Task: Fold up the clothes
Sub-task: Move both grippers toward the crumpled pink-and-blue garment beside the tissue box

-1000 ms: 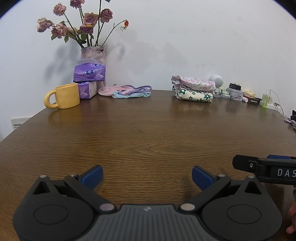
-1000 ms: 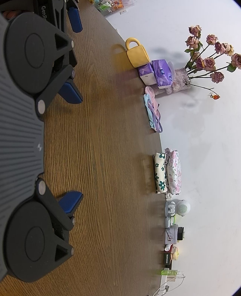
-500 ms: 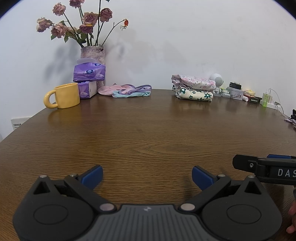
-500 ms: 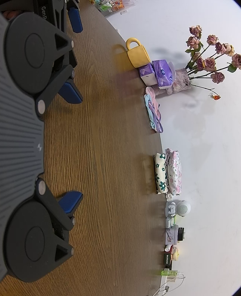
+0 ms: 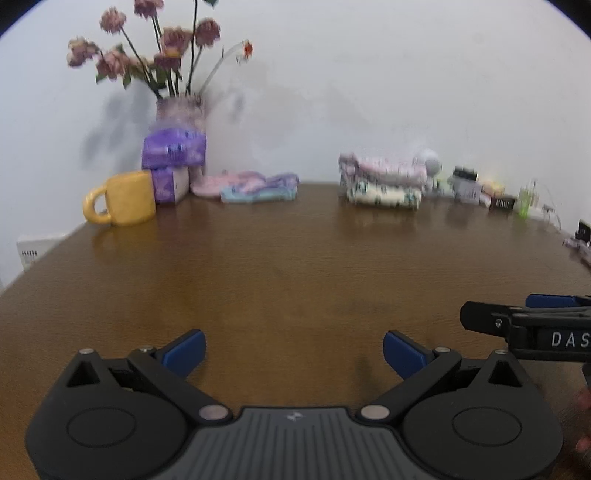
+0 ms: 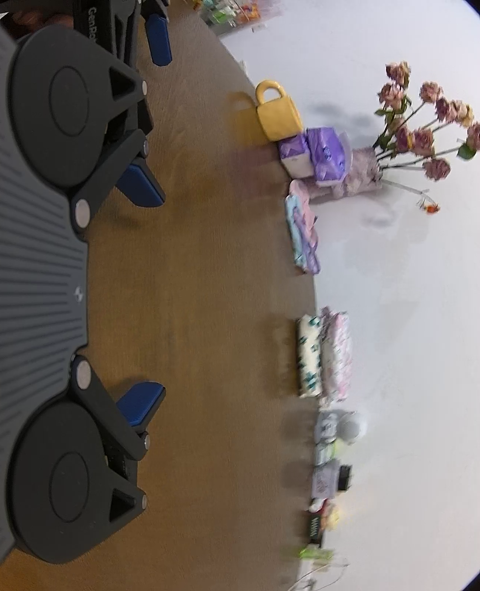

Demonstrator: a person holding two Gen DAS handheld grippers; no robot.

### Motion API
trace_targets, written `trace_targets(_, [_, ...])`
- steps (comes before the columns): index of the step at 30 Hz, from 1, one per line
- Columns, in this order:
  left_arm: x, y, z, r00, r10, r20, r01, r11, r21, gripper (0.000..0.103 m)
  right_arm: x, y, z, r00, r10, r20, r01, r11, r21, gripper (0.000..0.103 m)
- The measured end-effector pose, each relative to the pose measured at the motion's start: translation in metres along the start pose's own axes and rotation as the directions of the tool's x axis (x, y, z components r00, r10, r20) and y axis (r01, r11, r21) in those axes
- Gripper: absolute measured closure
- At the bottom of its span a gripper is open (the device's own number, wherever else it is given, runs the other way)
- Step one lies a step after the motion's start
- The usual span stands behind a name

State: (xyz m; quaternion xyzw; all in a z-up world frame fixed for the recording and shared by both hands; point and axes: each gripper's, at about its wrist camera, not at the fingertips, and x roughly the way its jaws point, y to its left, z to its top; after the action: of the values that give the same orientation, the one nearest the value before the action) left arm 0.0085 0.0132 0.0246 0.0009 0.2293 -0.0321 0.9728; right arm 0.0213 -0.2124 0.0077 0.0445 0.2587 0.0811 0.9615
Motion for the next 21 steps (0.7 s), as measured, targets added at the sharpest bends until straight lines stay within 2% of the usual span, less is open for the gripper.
trace_targets(4, [-0.005,0.012,0.031,0.996,0.032,0.082,-0.032,0.999,0.002,0.000,0.006,0.003,0.034,0.997,0.077,0.023,-0.077,0.997,-0.015,0.000])
trace_targets(10, [0.018,0.028,0.078,0.997,0.048,0.067,-0.050,0.998,0.030,0.000,0.040,0.014,0.084,0.982,0.186,0.015,-0.185,0.982,-0.044,0.000])
trace_targets(12, [0.034,0.033,0.092,0.994,0.084,0.068,-0.087,0.995,0.050,0.000,0.056,0.018,0.099,0.978,0.209,0.014,-0.207,0.976,-0.066,0.000])
trace_targets(15, [0.062,0.046,0.112,0.988,0.131,0.079,-0.135,0.990,0.043,0.000,0.089,0.024,0.121,0.979,0.206,-0.006,-0.206,0.975,-0.081,0.000])
trace_targets(21, [0.136,0.081,0.149,0.983,0.180,0.042,-0.179,0.983,-0.028,0.000,0.165,0.037,0.163,0.979,0.196,-0.065,-0.201,0.976,-0.083,0.000])
